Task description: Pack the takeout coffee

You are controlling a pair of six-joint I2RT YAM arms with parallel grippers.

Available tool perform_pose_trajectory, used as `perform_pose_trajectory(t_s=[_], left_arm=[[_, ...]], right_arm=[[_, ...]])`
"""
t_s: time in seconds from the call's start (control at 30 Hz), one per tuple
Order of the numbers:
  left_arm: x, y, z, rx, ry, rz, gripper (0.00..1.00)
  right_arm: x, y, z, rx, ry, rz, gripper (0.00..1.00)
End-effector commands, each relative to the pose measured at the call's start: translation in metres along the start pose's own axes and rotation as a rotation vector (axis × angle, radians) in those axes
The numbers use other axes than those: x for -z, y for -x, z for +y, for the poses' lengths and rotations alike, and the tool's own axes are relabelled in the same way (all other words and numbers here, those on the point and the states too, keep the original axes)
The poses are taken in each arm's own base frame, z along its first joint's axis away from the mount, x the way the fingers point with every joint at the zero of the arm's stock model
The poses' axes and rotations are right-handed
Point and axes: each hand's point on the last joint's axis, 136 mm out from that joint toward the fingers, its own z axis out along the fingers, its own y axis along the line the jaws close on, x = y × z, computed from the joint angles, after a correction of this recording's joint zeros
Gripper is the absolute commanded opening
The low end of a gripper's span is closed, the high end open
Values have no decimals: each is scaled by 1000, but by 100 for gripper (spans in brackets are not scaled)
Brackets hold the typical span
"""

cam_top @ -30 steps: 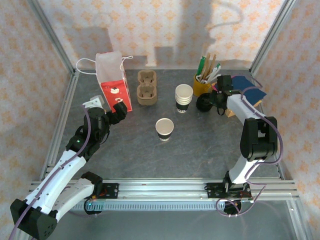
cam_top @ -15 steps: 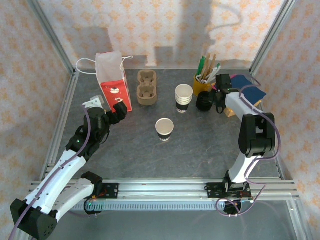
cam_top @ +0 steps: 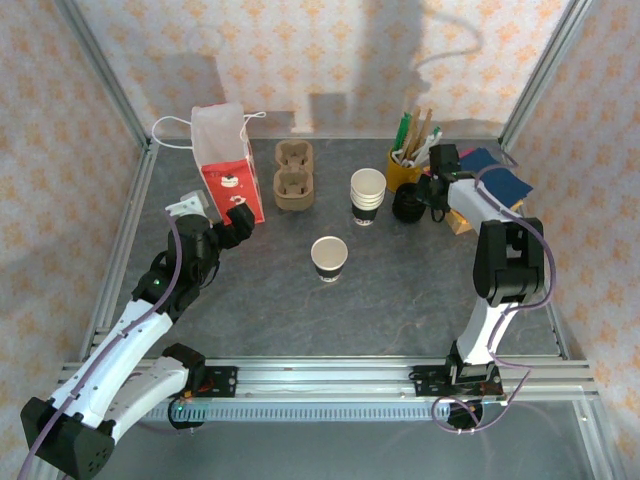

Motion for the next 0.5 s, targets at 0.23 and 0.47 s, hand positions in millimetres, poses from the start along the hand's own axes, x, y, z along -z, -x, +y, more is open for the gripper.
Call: perform_pose_trajectory(t_s=[0.23,0.47], left_arm=[[-2,0,-2,14,-8,9,99],[-2,3,-5,12,-13,6,99]], right_arm=[[3,14,-3,20,-31,-30,16],[1,11,-3,19,-25,-21,16]])
